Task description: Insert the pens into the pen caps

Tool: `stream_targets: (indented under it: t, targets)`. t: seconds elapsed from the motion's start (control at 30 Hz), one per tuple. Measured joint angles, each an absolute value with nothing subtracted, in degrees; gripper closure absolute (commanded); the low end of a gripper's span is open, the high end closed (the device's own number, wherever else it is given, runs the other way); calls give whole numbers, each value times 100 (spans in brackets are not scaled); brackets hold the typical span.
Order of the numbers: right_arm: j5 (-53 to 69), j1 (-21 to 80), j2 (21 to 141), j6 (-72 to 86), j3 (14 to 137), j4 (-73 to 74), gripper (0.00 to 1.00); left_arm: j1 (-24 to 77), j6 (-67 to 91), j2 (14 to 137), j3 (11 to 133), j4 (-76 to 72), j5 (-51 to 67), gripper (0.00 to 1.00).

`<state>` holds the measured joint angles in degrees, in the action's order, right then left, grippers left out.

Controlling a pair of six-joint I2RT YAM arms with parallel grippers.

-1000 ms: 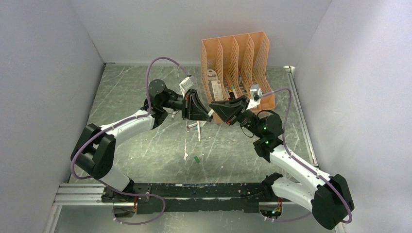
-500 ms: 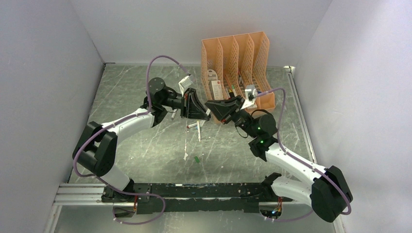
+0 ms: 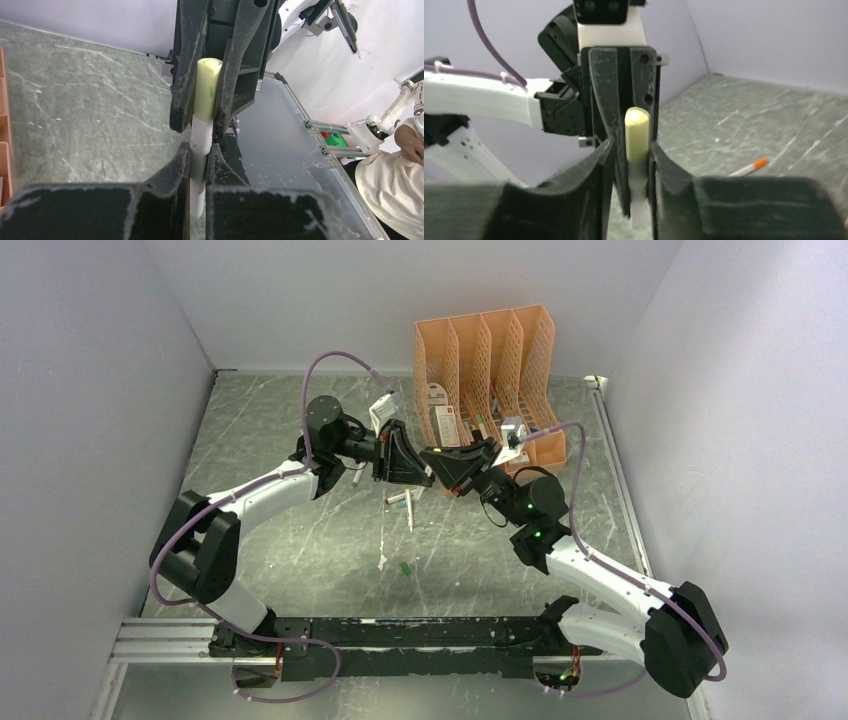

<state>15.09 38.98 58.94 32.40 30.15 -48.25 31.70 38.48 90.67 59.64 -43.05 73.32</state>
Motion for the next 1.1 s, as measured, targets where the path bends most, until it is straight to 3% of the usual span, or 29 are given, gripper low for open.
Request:
stream_targets:
  t: [0.07, 0.23, 0.4, 0.67, 0.87, 1.1]
  targets:
    - [1455, 3994, 5693, 3277, 2912, -4523, 54, 3166, 3769, 9017, 5988, -4222, 7116, 93]
    - [1201, 4066, 4976, 3347, 2751, -3553, 49, 3120, 3334, 8816, 5898, -3745, 6167, 93]
    - [1273, 4125, 4254, 3450, 2451, -2180, 49, 3000, 2497, 8493, 5778, -3164, 4388, 93]
    - [860, 4121, 4285, 3197, 2532, -980, 49, 2971, 1441, 8862, 5758, -1216, 1498, 93]
    - [897, 4121, 4661, 3120, 2532, -849, 49, 2971, 1240, 9651, 5951, -54, 316, 84]
    - [985, 4121, 4803, 3065, 2532, -834, 49, 2971, 1192, 10457, 6573, 725, -447, 84]
